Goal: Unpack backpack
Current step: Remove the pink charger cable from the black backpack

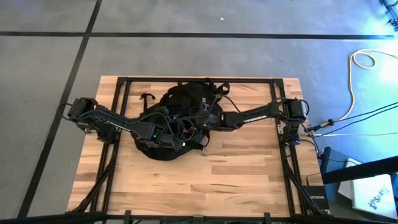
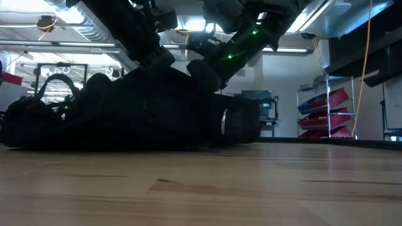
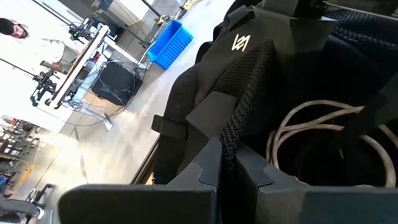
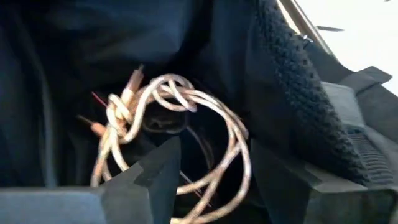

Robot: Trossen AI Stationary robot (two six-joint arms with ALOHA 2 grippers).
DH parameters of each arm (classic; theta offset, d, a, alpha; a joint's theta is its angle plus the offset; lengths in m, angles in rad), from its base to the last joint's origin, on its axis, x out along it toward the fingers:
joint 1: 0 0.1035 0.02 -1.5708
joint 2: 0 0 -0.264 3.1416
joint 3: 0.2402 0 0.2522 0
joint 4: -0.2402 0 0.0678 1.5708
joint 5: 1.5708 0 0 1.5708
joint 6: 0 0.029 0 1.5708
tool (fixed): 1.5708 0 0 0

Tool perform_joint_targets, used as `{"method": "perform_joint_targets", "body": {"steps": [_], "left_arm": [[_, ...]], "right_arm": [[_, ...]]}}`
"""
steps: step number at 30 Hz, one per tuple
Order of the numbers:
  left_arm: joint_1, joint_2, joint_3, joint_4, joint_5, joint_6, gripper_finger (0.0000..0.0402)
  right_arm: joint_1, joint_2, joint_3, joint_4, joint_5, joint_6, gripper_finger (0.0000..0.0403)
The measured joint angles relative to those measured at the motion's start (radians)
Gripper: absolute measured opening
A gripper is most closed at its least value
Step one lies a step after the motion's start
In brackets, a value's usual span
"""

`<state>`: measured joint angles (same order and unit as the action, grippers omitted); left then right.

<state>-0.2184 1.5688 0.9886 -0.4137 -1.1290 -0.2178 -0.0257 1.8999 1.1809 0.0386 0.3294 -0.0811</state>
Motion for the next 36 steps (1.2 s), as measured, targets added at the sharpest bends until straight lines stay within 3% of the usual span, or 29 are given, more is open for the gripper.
{"method": "perform_joint_targets", "body": {"steps": [6, 28, 32, 36], "left_arm": [[0.001, 0.0, 0.0, 0.0, 0.001, -0.007, 0.0], [0.005, 0.002, 0.0, -0.023, 0.033, -0.011, 0.0], [0.005, 0.002, 0.0, -0.024, 0.032, -0.01, 0.0], [0.009, 0.002, 0.0, -0.024, 0.031, -0.011, 0.0]], "right_arm": [[-0.001, 0.022, 0.0, -0.03, 0.044, -0.104, 0.0177], [-0.011, 0.09, 0.001, 0.014, 0.0, -0.041, 0.0176], [0.0, 0.087, 0.0, 0.012, 0.005, -0.04, 0.0154], [0.011, 0.076, -0.001, 0.01, 0.009, -0.035, 0.0106]]}}
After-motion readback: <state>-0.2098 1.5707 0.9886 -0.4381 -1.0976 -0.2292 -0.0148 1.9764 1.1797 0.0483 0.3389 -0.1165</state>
